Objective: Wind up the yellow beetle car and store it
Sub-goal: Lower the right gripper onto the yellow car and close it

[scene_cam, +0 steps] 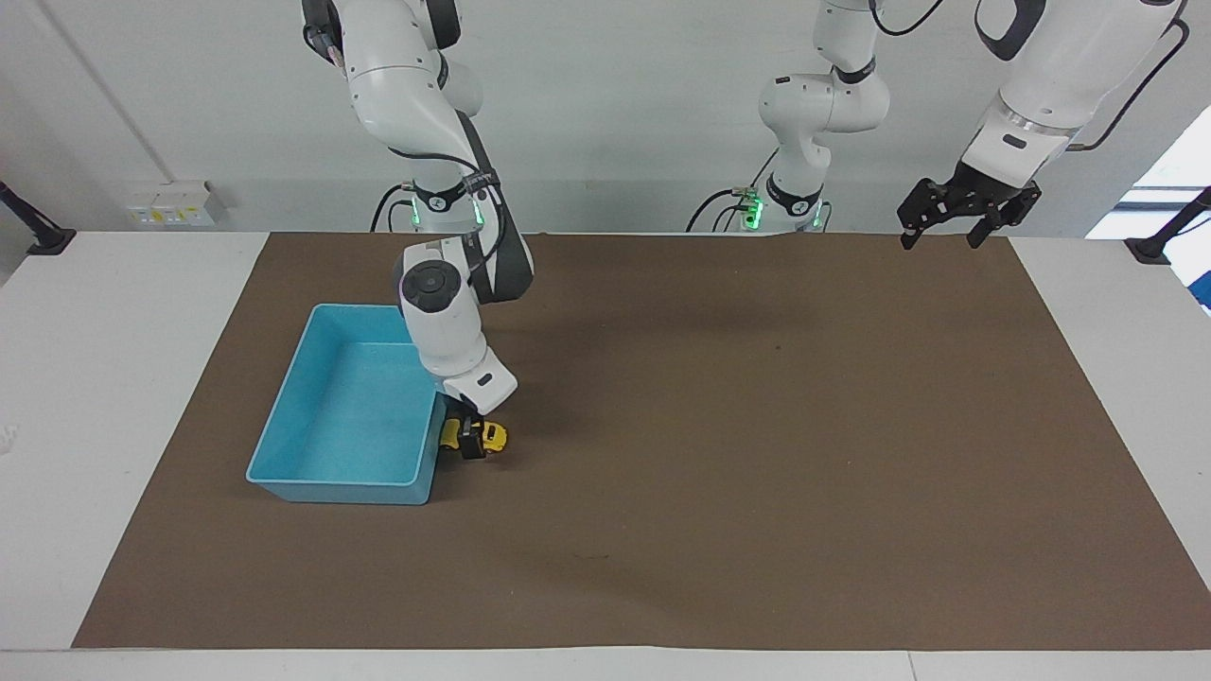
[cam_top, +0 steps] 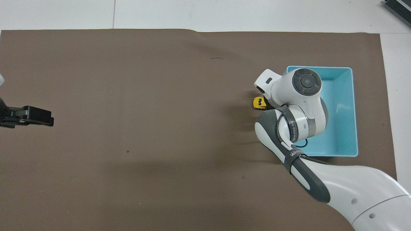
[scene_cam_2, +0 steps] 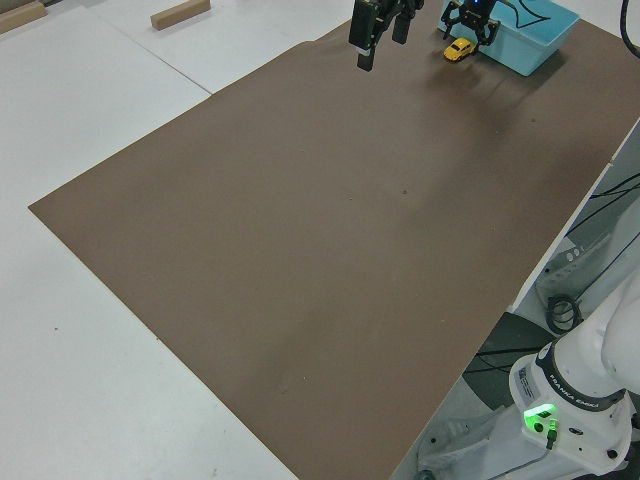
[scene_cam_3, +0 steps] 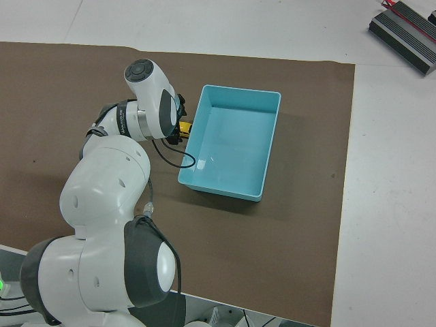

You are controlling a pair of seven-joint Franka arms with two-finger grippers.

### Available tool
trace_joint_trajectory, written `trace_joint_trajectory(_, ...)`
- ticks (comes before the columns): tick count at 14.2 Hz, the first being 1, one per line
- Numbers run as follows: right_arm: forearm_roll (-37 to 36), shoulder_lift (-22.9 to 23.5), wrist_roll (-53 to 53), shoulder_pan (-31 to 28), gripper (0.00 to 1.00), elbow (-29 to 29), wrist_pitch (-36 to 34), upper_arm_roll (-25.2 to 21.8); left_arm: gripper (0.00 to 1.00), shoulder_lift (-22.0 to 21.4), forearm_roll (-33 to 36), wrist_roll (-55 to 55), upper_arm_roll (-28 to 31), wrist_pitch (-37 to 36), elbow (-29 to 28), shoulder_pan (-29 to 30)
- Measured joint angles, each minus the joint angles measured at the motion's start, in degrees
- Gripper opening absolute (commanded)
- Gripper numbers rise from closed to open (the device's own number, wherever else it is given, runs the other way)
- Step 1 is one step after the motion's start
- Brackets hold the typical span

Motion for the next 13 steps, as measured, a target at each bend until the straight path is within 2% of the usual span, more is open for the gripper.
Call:
trace_joint_trajectory(2,0.0,0.3,0.0,0.0,0.73,-0.1,0.6,0.0,1.0,0.0,0.0,0.0,0.0,0.0,0.0,0.0)
trace_joint_trajectory(4,0.0,0.3,0.0,0.0,0.6,-0.1,0.6,0.0,1.0,0.0,0.0,0.0,0.0,0.0,0.0,0.0)
trace_joint_trajectory(5,0.0,0.3,0.0,0.0,0.36,-0.1,0.6,0.0,1.0,0.0,0.0,0.0,0.0,0.0,0.0,0.0)
trace_joint_trajectory(8,0.0,0.3,0.0,0.0,0.31,0.0,0.6,0.0,1.0,0.0,0.0,0.0,0.0,0.0,0.0,0.0)
trace_joint_trajectory(10,0.0,0.3,0.0,0.0,0.22,0.0,0.6,0.0,1.0,0.0,0.0,0.0,0.0,0.0,0.0,0.0)
trace_joint_trajectory(13,0.0,0.3,0.0,0.1,0.21,0.4,0.3,0.0,1.0,0.0,0.0,0.0,0.0,0.0,0.0,0.0)
